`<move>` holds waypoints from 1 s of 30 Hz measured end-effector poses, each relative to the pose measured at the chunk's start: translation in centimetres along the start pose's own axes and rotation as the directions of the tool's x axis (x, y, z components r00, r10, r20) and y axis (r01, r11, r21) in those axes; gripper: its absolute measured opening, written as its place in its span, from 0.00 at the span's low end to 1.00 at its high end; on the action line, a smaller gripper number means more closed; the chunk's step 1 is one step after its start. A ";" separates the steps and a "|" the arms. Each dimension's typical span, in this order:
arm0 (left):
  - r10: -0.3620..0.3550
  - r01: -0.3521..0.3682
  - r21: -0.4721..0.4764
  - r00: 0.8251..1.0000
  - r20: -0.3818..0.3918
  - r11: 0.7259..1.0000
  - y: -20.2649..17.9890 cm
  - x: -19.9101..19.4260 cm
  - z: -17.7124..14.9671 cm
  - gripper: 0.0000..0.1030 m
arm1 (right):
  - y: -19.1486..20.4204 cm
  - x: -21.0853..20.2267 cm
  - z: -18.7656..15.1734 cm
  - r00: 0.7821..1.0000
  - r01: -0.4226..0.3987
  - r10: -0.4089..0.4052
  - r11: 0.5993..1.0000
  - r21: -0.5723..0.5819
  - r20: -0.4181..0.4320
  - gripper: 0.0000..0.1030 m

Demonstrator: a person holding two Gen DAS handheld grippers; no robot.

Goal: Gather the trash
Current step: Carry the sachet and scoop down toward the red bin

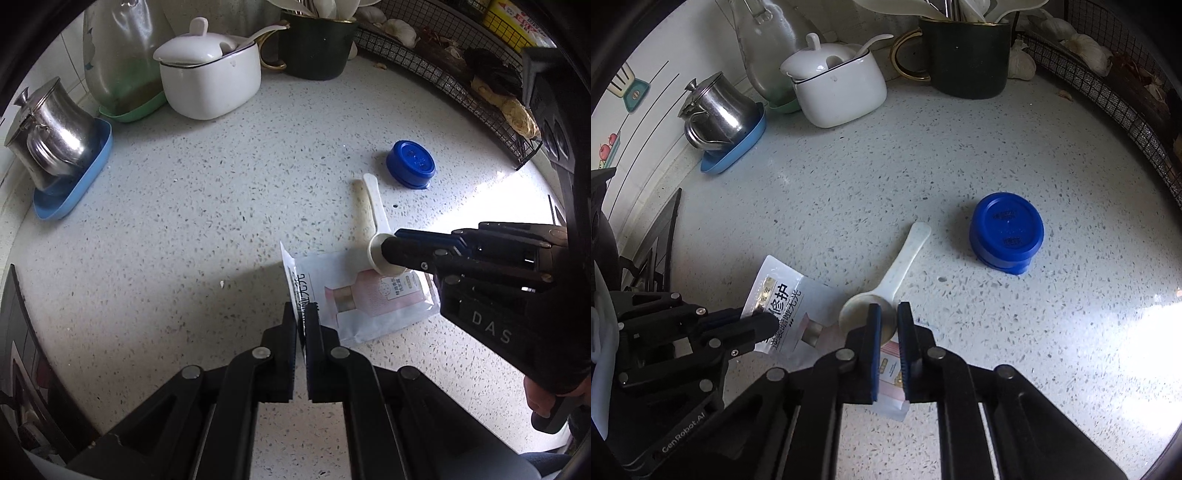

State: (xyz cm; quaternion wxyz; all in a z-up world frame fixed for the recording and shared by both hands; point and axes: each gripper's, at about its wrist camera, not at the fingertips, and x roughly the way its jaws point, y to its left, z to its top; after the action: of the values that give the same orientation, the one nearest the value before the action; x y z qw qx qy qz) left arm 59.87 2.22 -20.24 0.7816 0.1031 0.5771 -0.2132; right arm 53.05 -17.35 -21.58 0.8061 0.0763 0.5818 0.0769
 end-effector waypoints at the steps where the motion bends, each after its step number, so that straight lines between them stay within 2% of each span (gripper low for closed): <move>1: 0.001 -0.001 -0.002 1.000 -0.001 1.000 -0.1 -0.1 -0.3 0.03 | -0.1 -0.2 -0.3 1.000 -0.012 0.012 1.000 0.004 0.002 0.05; 10: 0.052 -0.050 -0.031 0.998 0.046 0.998 -2.6 -3.1 -3.1 0.02 | -0.5 -3.7 -3.4 0.997 -0.041 0.044 0.998 -0.050 0.056 0.03; 15: 0.102 -0.096 -0.077 0.992 0.076 0.992 -5.5 -5.4 -5.7 0.01 | -1.1 -6.9 -5.9 0.993 -0.070 0.078 0.993 -0.099 0.084 0.03; 21: 0.166 -0.154 -0.099 0.978 0.127 0.983 -9.8 -7.8 -9.0 0.01 | -1.1 -9.8 -9.1 0.990 -0.102 0.117 0.979 -0.174 0.078 0.03; 30: 0.172 -0.149 -0.147 0.973 0.154 0.978 -12.5 -9.9 -12.8 0.00 | -1.1 -12.7 -13.6 0.989 -0.103 0.124 0.966 -0.237 0.075 0.03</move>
State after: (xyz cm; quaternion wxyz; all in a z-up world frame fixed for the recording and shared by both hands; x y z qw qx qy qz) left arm 40.81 -1.54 -13.85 0.8468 0.0787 0.5127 -0.1178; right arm 36.24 -20.64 -14.22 0.8290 0.0181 0.5267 0.1870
